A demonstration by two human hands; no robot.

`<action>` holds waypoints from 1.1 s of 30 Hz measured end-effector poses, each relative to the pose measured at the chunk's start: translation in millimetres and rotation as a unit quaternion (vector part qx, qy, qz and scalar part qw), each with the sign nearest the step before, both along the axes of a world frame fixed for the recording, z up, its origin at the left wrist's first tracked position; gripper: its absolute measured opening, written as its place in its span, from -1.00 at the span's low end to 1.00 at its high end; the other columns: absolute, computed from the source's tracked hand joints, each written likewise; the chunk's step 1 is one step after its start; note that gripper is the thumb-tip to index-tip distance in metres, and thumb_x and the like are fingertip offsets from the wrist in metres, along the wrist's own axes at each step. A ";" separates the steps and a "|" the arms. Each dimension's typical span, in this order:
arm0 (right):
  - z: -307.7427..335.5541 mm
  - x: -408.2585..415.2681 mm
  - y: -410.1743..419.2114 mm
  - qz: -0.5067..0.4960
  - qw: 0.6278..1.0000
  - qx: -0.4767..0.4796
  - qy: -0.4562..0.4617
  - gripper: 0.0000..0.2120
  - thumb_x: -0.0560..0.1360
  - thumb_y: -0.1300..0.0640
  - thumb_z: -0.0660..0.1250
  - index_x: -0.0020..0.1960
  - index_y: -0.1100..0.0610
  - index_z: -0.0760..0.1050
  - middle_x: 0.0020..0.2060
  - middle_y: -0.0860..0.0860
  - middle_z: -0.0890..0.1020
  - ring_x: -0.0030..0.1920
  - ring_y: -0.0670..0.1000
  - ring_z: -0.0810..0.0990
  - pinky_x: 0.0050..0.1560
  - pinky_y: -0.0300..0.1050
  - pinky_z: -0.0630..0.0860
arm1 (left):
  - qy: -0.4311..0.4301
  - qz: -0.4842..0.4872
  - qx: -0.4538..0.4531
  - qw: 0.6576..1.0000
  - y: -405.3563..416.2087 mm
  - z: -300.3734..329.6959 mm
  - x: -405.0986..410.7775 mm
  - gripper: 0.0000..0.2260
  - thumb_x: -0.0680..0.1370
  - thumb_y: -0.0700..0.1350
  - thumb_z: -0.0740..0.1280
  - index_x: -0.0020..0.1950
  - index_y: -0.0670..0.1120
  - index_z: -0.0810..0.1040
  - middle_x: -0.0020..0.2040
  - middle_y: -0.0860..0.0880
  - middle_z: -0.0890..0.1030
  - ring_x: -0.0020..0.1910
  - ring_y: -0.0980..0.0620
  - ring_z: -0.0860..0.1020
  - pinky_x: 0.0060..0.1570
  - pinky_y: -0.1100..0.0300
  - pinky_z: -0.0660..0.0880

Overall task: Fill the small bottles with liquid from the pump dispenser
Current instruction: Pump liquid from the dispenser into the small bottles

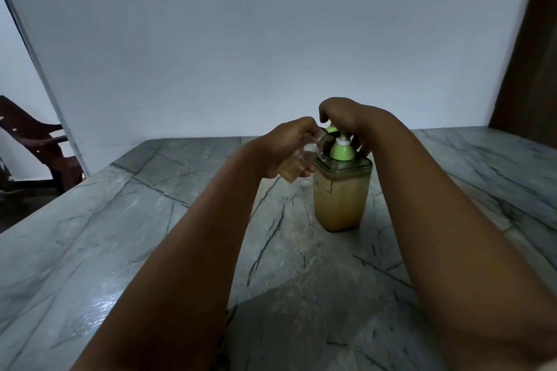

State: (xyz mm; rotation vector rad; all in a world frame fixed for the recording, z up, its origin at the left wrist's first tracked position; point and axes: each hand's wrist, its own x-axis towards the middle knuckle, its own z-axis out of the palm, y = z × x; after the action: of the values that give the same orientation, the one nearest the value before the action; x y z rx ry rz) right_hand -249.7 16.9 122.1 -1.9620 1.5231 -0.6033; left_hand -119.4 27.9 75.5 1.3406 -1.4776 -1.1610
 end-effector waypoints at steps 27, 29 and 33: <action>2.9 2.7 2.2 0.023 0.991 -0.059 0.117 -0.65 0.53 0.42 0.00 -0.40 0.20 0.14 -0.45 0.13 0.23 -0.47 0.06 0.17 -0.39 -0.22 0.21 | 0.012 -0.003 -0.004 1.000 -0.8 0.5 0.0 -0.67 0.57 -0.04 0.14 0.13 -0.25 0.52 -0.41 -0.10 0.52 -0.45 -0.05 0.50 -0.46 0.25 0.47; 2.2 3.4 4.7 0.023 0.991 -0.057 0.119 -0.68 0.53 0.40 0.00 -0.39 0.21 0.19 -0.45 0.14 0.29 -0.47 0.07 0.23 -0.38 -0.20 0.28 | 0.010 -0.001 -0.003 1.000 -0.8 0.4 0.3 -0.70 0.57 -0.04 0.14 0.08 -0.23 0.52 -0.40 -0.12 0.52 -0.44 -0.06 0.51 -0.45 0.24 0.47; 0.6 3.3 4.8 0.005 0.993 -0.056 0.106 -0.69 0.55 0.35 0.00 -0.37 0.20 0.19 -0.42 0.13 0.29 -0.44 0.07 0.24 -0.31 -0.16 0.32 | 0.009 0.003 -0.003 1.000 -0.2 0.5 0.0 -0.73 0.57 -0.05 0.15 0.01 -0.21 0.52 -0.40 -0.11 0.52 -0.45 -0.05 0.51 -0.46 0.25 0.46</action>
State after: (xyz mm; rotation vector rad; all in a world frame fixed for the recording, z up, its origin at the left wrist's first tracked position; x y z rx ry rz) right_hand -246.4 21.7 122.7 -2.1755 1.6363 -0.4969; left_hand -119.4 27.7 76.0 1.3268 -1.4612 -1.1610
